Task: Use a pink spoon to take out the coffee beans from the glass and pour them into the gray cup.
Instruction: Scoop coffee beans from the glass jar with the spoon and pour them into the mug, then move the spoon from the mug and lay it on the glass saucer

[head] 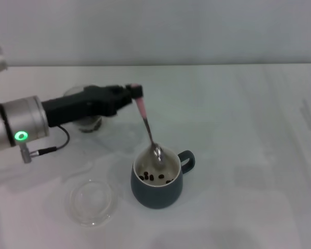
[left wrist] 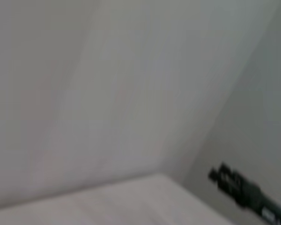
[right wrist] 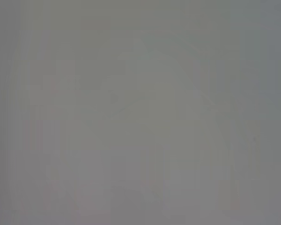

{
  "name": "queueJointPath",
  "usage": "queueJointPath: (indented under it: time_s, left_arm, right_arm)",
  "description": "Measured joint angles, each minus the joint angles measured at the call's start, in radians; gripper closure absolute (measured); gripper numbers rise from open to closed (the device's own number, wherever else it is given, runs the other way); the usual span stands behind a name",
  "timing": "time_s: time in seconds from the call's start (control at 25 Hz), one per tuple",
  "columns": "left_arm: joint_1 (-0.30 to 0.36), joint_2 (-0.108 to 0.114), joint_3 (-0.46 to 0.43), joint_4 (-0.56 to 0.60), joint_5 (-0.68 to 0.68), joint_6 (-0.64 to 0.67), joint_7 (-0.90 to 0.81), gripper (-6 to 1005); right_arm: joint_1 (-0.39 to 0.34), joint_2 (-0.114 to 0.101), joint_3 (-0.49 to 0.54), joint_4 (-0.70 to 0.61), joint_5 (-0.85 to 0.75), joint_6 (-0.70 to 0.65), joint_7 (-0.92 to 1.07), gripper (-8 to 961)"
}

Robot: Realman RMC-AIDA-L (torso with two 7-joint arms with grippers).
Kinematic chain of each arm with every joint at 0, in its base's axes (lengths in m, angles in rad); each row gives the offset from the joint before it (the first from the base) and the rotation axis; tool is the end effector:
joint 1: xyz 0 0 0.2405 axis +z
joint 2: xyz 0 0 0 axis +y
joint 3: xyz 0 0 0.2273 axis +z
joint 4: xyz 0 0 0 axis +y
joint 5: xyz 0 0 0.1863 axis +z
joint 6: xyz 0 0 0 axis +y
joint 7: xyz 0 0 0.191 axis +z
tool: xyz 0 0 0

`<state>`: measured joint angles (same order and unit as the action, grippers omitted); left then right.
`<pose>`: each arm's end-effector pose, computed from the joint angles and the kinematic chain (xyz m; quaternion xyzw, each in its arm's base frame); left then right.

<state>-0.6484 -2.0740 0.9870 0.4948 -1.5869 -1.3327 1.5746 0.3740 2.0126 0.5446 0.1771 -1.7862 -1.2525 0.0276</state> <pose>-0.1457 0.3565 -0.0479 -0.8822 -0.3076 -0.3394 0.1086 0.3273 0.3367 0.0626 -0.6221 0.2292 0.2620 0.7013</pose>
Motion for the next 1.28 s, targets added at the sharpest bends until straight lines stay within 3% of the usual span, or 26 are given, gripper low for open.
queueJointPath:
  time_s: [0.36, 0.56, 0.64, 0.8, 1.08, 1.28]
  left_arm:
    - [0.124, 0.012, -0.003, -0.003, -0.231, -0.118, -0.009, 872]
    - [0.234, 0.022, -0.015, -0.011, -0.377, -0.183, -0.022, 872]
    - [0.286, 0.023, -0.058, -0.033, -0.406, -0.183, -0.023, 872]
    - [0.370, 0.038, -0.162, -0.130, -0.413, -0.190, -0.049, 871]
    - [0.460, 0.055, -0.166, -0.190, -0.383, -0.187, -0.074, 871]
    - [0.471, 0.058, -0.169, -0.204, -0.296, -0.151, -0.073, 872]
  right_arm:
    - [0.015, 0.000, 0.000, 0.002, -0.001, 0.001, 0.000, 96]
    - [0.030, 0.000, 0.000, 0.004, -0.001, 0.001, 0.000, 96]
    - [0.035, 0.000, 0.000, 0.004, -0.001, 0.001, 0.000, 96]
    - [0.041, 0.000, 0.000, 0.004, -0.001, 0.001, 0.000, 96]
    - [0.046, 0.000, 0.000, 0.000, -0.001, 0.004, 0.000, 95]
    - [0.059, 0.000, 0.000, 0.001, -0.002, 0.011, 0.000, 95]
